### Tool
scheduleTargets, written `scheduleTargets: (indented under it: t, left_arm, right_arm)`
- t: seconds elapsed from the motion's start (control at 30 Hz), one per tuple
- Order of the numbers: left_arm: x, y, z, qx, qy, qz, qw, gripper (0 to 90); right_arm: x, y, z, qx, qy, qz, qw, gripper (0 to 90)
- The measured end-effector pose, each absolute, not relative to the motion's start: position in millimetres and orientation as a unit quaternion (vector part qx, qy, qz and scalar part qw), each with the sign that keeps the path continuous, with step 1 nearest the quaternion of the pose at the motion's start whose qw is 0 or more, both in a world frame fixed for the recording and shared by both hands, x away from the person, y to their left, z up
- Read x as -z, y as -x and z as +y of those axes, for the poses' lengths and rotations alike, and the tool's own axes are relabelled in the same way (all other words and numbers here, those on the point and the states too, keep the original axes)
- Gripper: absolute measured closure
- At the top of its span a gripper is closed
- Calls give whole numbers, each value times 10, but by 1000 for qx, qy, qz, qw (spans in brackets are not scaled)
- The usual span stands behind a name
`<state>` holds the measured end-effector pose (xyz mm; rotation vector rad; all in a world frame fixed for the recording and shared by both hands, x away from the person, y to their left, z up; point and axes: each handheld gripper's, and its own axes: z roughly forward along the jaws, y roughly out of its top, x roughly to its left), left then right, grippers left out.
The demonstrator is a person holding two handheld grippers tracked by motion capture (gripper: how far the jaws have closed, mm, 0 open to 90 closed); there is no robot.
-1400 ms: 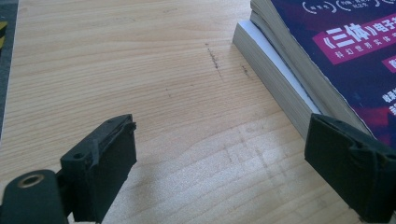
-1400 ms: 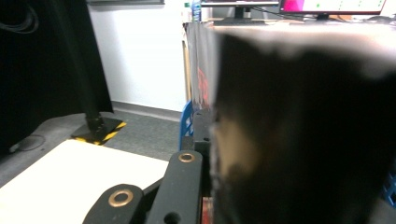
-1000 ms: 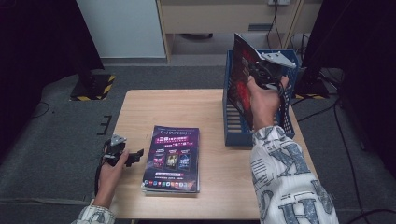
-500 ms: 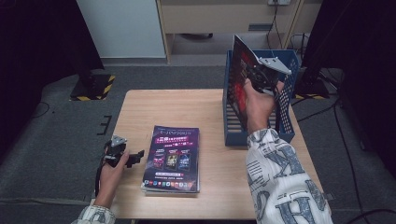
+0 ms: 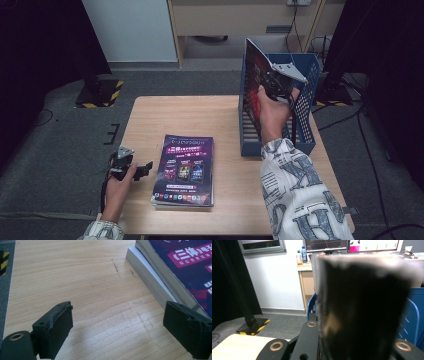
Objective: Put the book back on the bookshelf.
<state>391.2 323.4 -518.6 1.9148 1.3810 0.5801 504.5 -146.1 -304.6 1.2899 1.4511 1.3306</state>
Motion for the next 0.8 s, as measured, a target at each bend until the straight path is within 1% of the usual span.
scheduleTargets:
  t: [0.37,0.6,0.73,0.8]
  left_arm:
    - [5178,-3910,3238,-224,-738,532,350,82]
    - [5183,-3913,3224,-222,-740,529,350,82]
    - [5175,-3915,3234,-220,-741,528,351,82]
    - [5153,-3918,3253,-223,-733,533,360,82]
  right_arm:
    - [3182,-5049,-1518,-511,-510,560,406,859]
    - [3327,-5076,-1500,-515,-503,567,401,859]
    - [3431,-5083,-1469,-520,-504,568,390,858]
    - [3488,-5104,-1447,-517,-500,580,383,858]
